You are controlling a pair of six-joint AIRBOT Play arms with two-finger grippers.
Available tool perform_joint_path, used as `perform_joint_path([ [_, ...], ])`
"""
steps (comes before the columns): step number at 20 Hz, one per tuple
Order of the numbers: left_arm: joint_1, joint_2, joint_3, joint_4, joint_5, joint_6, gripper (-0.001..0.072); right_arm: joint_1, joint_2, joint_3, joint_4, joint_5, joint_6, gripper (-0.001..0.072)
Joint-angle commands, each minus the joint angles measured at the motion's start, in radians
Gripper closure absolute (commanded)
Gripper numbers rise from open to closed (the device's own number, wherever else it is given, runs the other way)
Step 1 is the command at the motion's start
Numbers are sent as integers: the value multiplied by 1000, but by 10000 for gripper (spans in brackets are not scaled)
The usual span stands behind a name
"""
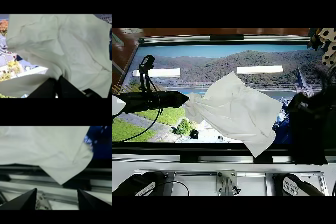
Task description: Fold the shirts.
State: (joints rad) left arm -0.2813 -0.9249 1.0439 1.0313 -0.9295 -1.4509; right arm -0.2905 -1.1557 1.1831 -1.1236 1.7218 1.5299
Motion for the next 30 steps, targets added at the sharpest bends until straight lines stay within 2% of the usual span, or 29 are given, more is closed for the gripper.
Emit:
perform_joint_path([
  [1, 2, 0, 2, 0, 3, 4, 672, -11, 267, -500, 169, -93, -39, 77],
  [3, 2, 0, 2, 0, 2, 4, 672, -11, 365, -635, 97, -137, -32, 78],
  [5, 2, 0, 2, 0, 3, 4, 672, -12, 410, -739, 12, -178, 58, 78],
  [10, 2, 0, 2, 0, 3, 4, 672, -11, 409, -853, 187, -320, 38, 79],
  [17, 2, -2, 2, 0, 3, 3, 672, -11, 409, -953, 219, -449, 59, 80],
  [20, 2, -2, 2, 0, 3, 3, 672, 0, 369, -978, 282, -509, 21, 80],
  [26, 2, -2, 2, 0, 3, 3, 672, 248, 200, -977, 419, -724, 0, 81],
  [27, 2, -2, 2, 0, 3, 3, 672, 277, 178, -977, 419, -747, 9, 160],
  [29, 2, -2, 2, 4, 6, 4, 672, 300, 155, -977, 426, -768, 22, 523],
  [30, 3, -1, 2, 11, 7, 10, 672, 299, 156, -971, 435, -758, 19, 647],
])
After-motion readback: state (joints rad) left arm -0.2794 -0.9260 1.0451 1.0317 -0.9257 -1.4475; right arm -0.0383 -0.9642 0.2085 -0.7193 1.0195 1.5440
